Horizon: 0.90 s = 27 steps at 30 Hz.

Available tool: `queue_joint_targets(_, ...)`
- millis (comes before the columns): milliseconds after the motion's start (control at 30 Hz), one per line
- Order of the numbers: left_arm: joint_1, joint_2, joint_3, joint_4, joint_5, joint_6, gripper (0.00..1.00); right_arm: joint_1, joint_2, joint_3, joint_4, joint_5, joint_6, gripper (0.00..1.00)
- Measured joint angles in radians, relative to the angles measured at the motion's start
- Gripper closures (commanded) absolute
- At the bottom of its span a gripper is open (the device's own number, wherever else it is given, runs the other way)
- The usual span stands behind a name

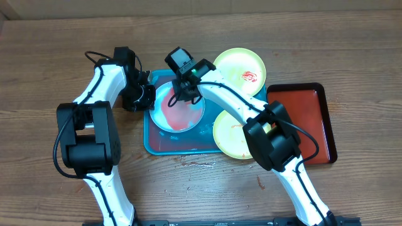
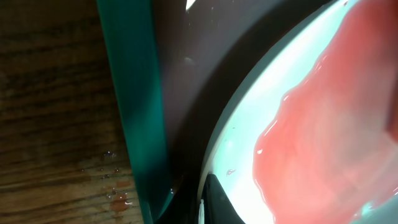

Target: Clean dirty plates on tray and stack at the side

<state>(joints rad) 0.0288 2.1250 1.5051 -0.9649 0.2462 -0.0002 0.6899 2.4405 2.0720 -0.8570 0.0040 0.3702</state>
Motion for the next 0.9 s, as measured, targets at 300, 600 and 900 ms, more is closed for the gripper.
queue_joint_targets(300,0.0,0.0,0.0,0.003,0.004,0.0,0.96,-0.009,0.007,-0.017,0.004,-0.295,-0.005,0.96)
queue_joint_targets(600,0.007,0.0,0.0,0.0,0.025,0.005,0.96,-0.026,-0.034,-0.033,-0.167,-0.435,-0.066,0.96)
queue_joint_targets(900,0.006,-0.046,-0.024,0.0,0.022,0.017,0.96,-0.208,-0.427,-0.043,-0.31,-0.403,-0.078,0.96)
